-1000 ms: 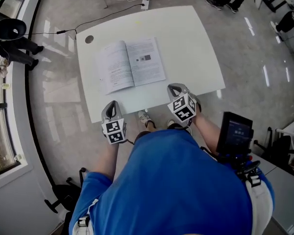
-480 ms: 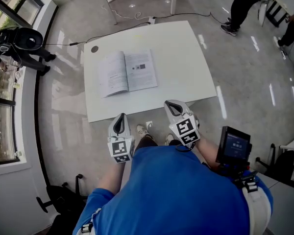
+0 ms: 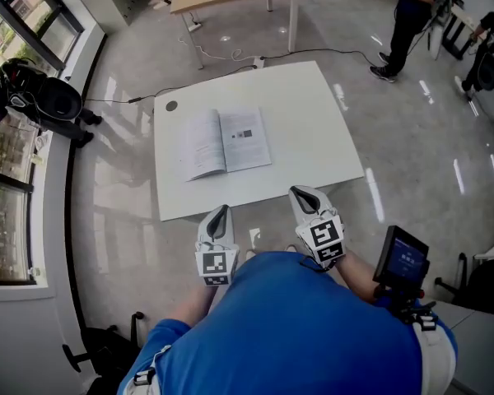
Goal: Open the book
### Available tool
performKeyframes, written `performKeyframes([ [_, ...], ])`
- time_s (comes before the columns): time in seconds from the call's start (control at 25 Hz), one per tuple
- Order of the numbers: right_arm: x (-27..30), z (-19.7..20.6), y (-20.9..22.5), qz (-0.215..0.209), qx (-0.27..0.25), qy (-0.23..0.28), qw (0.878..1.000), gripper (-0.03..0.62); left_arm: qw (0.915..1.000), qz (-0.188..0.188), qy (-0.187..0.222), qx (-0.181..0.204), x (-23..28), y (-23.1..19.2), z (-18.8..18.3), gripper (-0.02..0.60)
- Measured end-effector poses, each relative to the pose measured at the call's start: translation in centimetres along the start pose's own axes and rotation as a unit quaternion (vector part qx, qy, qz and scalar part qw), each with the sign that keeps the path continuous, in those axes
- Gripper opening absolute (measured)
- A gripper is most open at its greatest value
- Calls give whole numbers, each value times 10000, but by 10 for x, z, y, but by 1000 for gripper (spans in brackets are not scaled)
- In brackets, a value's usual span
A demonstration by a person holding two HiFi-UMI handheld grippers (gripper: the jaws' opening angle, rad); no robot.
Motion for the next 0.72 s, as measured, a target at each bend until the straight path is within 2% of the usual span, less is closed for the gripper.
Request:
performKeyframes([
  [0.36, 10, -5, 7, 143, 43, 3, 9999, 3, 9998, 121, 114, 71, 15, -6, -13, 6],
  [0.72, 12, -30, 8, 202, -37, 266, 9994, 3, 9996, 132, 201, 112, 17, -8, -22, 6],
])
Point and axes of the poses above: the fingertips, and each gripper's own axes: x forward along the fingers, y to its right, z out of its underside, the point moved 1 cm from there along -x, backward along the fingers, and after that the axes turned 11 degrees about z, right-handed, at the moved point
